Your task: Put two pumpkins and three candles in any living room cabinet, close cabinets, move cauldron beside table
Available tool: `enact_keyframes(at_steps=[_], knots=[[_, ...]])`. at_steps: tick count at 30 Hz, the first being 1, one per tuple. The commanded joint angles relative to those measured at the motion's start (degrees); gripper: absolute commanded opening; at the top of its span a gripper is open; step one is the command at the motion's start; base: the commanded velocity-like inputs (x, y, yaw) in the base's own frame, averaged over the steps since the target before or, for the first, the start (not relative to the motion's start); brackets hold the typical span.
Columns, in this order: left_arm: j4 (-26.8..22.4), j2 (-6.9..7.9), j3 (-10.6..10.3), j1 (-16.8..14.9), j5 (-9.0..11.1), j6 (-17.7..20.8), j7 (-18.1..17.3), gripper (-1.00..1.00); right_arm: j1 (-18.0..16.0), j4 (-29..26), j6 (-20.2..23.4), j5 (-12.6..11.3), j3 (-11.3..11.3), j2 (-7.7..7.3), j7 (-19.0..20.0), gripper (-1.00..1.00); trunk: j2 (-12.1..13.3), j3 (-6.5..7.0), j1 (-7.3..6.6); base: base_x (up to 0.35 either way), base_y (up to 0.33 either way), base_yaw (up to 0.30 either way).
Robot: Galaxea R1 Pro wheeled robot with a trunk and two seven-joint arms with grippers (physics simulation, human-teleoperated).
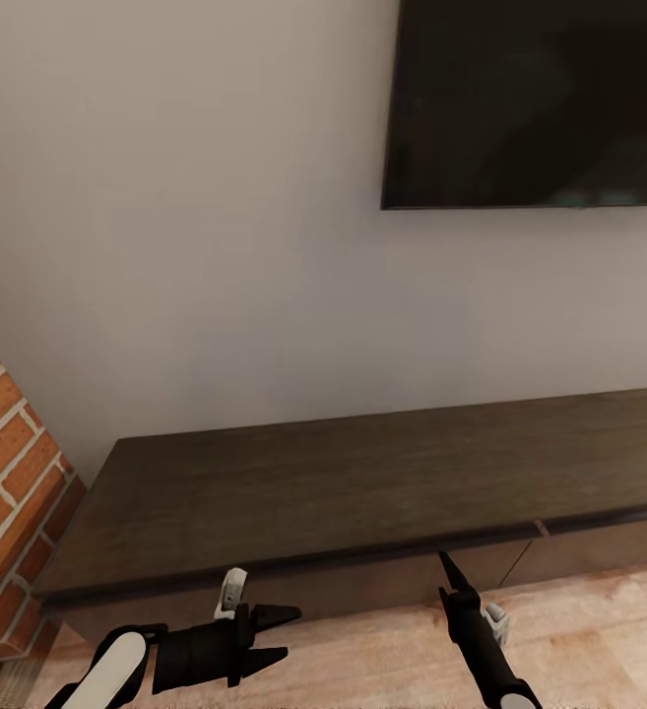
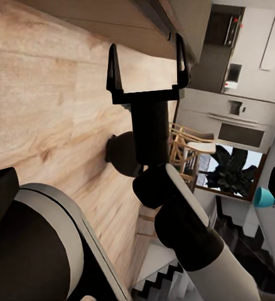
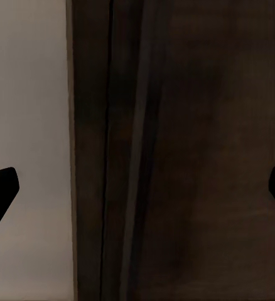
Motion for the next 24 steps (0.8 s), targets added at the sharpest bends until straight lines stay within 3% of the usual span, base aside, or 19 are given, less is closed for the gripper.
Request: enact_keyframes(at_steps=[1, 24], knots=[[0.0, 0.04, -0.1, 0.0, -0.4, 0.0, -0.5, 1.0, 0.0, 0.0, 0.4, -0.6, 0.0, -0.01, 0.2, 1.0, -0.4, -0.23, 0.21, 0.0, 0.0, 0.0], [0.0, 0.04, 0.0, 0.0, -0.4, 0.0, -0.5, 1.0, 0.0, -0.1, 0.4, -0.6, 0.0, -0.01, 0.4, 1.0, -0.4, -0.23, 0.21, 0.035, 0.0, 0.0]])
